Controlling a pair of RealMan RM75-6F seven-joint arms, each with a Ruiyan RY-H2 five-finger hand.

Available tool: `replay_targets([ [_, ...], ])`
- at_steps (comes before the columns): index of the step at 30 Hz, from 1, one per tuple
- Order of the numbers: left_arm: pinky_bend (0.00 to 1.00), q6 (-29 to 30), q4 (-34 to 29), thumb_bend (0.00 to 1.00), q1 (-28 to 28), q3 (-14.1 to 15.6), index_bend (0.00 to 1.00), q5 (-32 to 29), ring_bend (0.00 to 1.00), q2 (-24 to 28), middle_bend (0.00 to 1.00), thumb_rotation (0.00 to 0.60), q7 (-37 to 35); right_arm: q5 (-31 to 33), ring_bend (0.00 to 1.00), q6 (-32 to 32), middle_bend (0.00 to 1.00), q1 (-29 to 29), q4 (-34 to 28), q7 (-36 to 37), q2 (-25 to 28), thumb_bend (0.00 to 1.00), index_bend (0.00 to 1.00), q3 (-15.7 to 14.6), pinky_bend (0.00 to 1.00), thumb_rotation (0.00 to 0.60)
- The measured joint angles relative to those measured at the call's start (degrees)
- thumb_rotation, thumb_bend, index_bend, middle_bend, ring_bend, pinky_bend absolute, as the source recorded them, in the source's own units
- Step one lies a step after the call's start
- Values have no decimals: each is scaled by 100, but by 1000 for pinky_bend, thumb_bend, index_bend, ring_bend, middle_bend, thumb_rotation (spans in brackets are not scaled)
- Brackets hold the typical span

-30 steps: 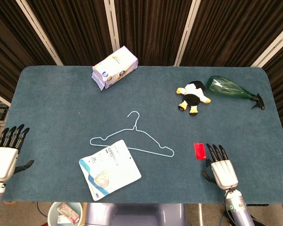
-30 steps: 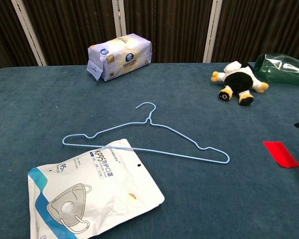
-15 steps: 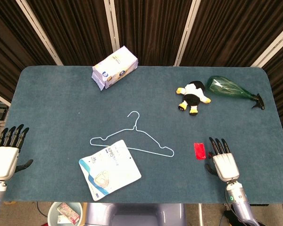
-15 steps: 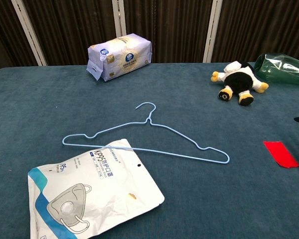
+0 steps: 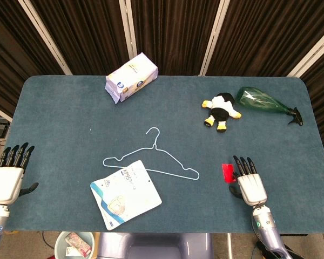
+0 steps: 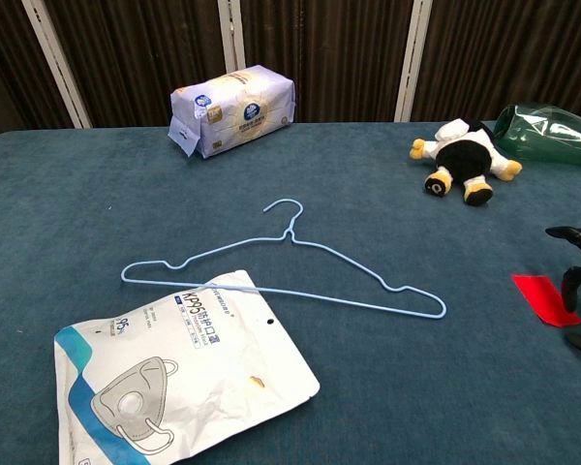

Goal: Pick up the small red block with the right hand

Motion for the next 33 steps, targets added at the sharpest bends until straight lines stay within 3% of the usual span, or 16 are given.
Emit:
replay_targets([
  [33,0,-222,-56,129,-98,-5,0,-251,0,-6,0,600,149,155,0,-248,8,293,350,169,-164,314,534,46,0,600],
])
